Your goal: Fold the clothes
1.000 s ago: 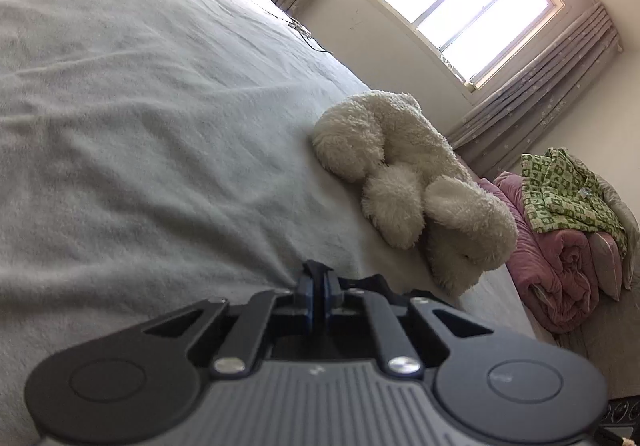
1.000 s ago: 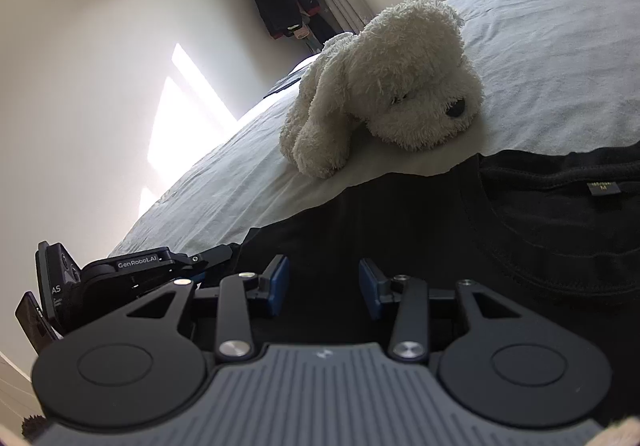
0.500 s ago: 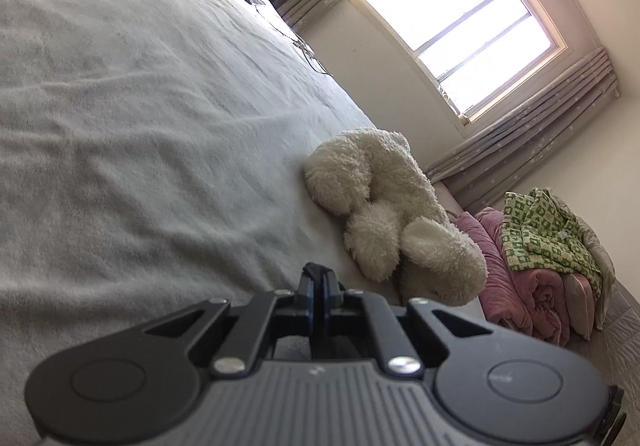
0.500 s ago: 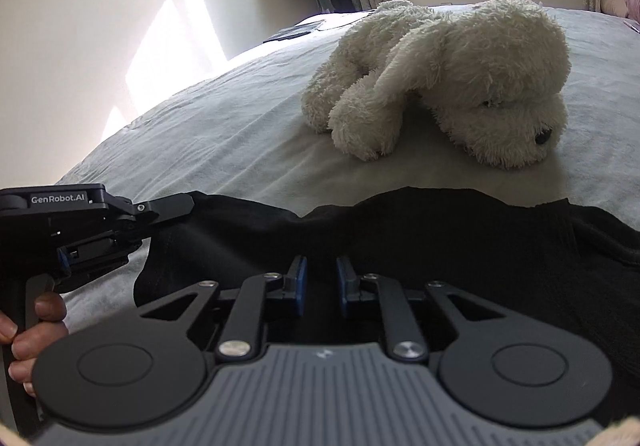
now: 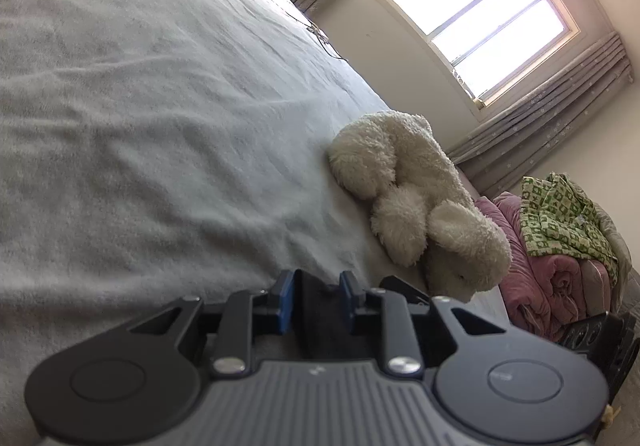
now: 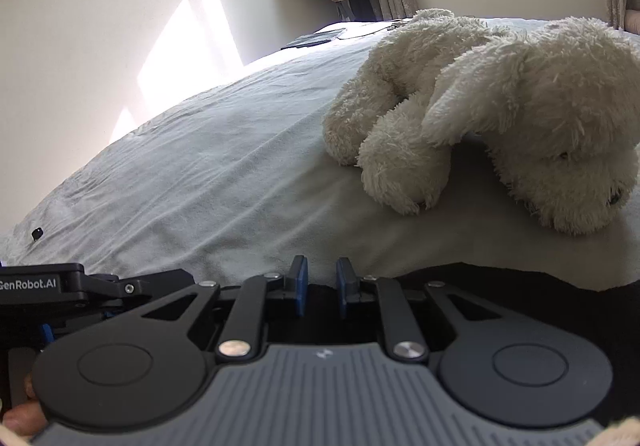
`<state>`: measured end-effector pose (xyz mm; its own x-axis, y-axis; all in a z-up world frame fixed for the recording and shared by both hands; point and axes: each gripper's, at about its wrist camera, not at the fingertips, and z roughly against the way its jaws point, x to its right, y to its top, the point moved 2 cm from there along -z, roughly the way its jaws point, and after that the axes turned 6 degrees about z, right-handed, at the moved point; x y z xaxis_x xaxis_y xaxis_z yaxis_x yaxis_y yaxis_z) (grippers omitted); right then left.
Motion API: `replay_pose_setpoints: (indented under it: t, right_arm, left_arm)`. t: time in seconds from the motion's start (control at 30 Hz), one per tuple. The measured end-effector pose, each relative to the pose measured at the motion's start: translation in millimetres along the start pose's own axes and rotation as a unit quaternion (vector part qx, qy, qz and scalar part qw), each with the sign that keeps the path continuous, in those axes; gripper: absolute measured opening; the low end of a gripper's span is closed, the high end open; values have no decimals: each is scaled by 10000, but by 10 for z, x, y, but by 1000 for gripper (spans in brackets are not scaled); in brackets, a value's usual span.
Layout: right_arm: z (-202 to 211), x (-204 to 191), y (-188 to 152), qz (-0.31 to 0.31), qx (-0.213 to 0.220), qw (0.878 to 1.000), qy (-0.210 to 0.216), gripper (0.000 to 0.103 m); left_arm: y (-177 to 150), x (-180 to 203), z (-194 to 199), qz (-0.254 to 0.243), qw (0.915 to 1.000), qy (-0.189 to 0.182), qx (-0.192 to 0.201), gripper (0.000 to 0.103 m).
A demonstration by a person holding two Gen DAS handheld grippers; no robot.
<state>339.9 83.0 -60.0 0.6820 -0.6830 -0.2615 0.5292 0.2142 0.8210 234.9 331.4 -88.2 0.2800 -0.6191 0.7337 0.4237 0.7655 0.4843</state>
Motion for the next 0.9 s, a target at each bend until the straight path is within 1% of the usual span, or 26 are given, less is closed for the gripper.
replay_pose_setpoints:
  t: [0.03, 0.07, 0.17, 0.23, 0.3, 0.37, 0.4, 0.43, 0.53, 0.63, 0.7, 0.77, 0.8, 0.83, 0.87, 0.9]
  right_arm:
    - [96, 30, 7, -84, 40, 10000, 7, 23]
    - [194, 57, 13, -161, 75, 9998, 8, 26]
    - [396, -17, -65, 26, -72, 10000, -21, 26]
    - [452, -115, -183, 174, -283, 9994, -49, 26]
    - [407, -154, -280, 163, -411, 9990, -72, 26]
    - [338, -144, -349, 103, -365, 9993, -70, 26]
    - [303, -138, -382, 73, -339, 9994, -70, 26]
    - [282, -122, -414, 5, -267, 9996, -28, 26]
    - [274, -37, -490, -342, -31, 9992, 199, 26]
    - [322, 120, -523, -821, 59, 9953, 503, 23]
    - [350, 229, -535, -1154, 103, 9902, 781, 23]
    - [415, 365, -522, -1634, 133, 9806, 1073, 26]
    - [440, 459, -505, -1944, 150, 9729, 1240, 31]
    - [498, 579, -503, -2342, 191, 9612, 1446, 37]
    - [543, 680, -502, -2686, 274, 9490, 1626, 50]
    - [592, 772, -508, -2961, 388, 9375, 1788, 55]
  left_arm:
    - [-1, 4, -4, -26, 10000, 60, -34, 14]
    - [3, 2, -3, -33, 9999, 96, -61, 12]
    - [15, -4, 9, -10, 9998, 68, -161, 12]
    - [17, -3, 19, -31, 9997, 36, -251, 12]
    - [9, 8, 18, -82, 9995, 29, -291, 12]
    - [-1, 16, 14, -100, 9994, -2, -320, 12]
    - [-5, 26, 9, -82, 9993, -77, -364, 6]
    - [-9, 36, 5, -61, 9990, -159, -411, 3]
    - [-1, 135, 58, 54, 9983, -459, -348, 3]
    - [-1, 302, 128, 154, 9962, -810, -284, 3]
    - [-40, 461, 121, 76, 9957, -865, -311, 3]
    - [-83, 601, 84, 52, 9954, -883, -376, 3]
    - [-104, 657, 50, 82, 9952, -876, -430, 3]
    - [-126, 713, 16, 112, 9950, -869, -484, 3]
    - [-152, 757, -42, 130, 9952, -802, -540, 3]
    - [-179, 799, -103, 146, 9955, -725, -596, 3]
